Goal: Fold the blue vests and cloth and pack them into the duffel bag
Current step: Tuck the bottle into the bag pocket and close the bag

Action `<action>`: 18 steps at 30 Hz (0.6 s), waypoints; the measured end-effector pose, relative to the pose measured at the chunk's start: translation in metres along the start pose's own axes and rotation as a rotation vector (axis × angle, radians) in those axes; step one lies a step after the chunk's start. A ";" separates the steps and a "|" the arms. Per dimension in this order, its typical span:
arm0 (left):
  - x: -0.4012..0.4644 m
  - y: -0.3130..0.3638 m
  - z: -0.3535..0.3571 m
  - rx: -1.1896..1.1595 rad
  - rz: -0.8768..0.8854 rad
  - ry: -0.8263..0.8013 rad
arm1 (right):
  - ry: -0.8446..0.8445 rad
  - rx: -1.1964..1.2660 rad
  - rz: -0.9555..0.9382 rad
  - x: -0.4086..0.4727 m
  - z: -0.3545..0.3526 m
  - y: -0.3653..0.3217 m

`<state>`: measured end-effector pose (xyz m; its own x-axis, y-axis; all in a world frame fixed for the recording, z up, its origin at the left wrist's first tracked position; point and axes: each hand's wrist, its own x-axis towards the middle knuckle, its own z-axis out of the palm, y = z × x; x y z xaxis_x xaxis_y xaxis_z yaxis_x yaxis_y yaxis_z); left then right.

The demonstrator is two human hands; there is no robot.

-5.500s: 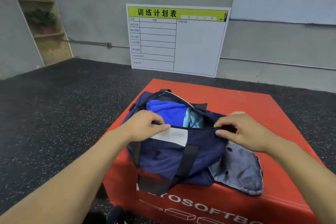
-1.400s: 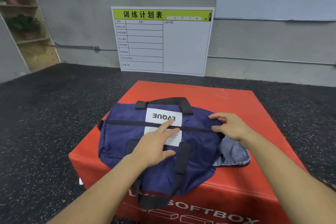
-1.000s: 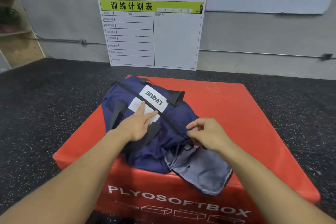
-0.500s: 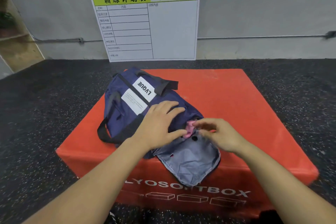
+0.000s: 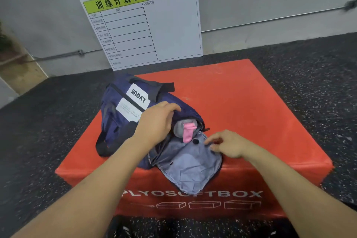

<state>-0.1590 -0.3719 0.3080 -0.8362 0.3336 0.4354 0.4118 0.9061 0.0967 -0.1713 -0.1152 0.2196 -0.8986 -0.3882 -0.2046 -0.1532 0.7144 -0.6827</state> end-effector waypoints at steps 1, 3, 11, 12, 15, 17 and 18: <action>0.004 0.000 -0.004 0.013 -0.011 -0.010 | -0.026 0.015 0.013 0.001 -0.001 -0.001; 0.011 -0.003 -0.011 0.031 -0.037 -0.040 | -0.085 0.039 0.026 0.004 -0.001 -0.003; 0.018 -0.007 -0.022 0.038 -0.165 -0.159 | 0.001 0.666 -0.123 0.002 -0.014 -0.051; 0.018 -0.006 -0.024 0.016 -0.174 -0.163 | -0.016 0.691 -0.136 0.003 -0.014 -0.055; 0.020 -0.005 -0.028 -0.023 -0.176 -0.165 | 0.027 0.675 -0.225 0.011 -0.003 -0.063; 0.020 -0.003 -0.033 -0.011 -0.154 -0.163 | 0.125 0.565 -0.295 0.019 0.003 -0.065; 0.019 -0.002 -0.033 0.008 -0.124 -0.175 | 0.193 0.476 -0.324 0.023 0.006 -0.064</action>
<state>-0.1635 -0.3764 0.3458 -0.9308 0.2584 0.2586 0.2991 0.9449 0.1326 -0.1792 -0.1735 0.2546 -0.9022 -0.3976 0.1670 -0.2709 0.2214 -0.9368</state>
